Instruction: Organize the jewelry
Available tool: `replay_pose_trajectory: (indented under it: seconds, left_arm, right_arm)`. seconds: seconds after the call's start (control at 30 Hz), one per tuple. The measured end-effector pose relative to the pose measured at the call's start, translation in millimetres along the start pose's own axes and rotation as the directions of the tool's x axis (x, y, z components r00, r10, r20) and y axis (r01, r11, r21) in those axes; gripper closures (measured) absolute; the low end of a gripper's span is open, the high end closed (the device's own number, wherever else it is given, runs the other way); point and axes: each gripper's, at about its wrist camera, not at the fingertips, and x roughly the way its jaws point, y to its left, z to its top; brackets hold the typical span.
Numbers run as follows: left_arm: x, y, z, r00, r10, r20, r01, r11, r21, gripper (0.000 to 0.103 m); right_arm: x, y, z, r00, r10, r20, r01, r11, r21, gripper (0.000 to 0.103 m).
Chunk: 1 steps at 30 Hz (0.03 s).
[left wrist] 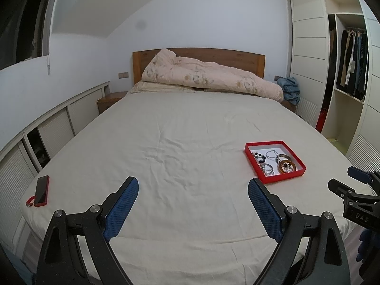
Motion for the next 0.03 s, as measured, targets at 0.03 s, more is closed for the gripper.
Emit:
replay_pose_trajectory:
  seconds: [0.03]
  left_arm:
    - [-0.1, -0.4, -0.7, 1.000, -0.001, -0.001, 0.001, 1.000, 0.001, 0.010]
  right_arm:
    - [-0.1, 0.0, -0.2, 1.000, 0.000, 0.000, 0.000, 1.000, 0.000, 0.032]
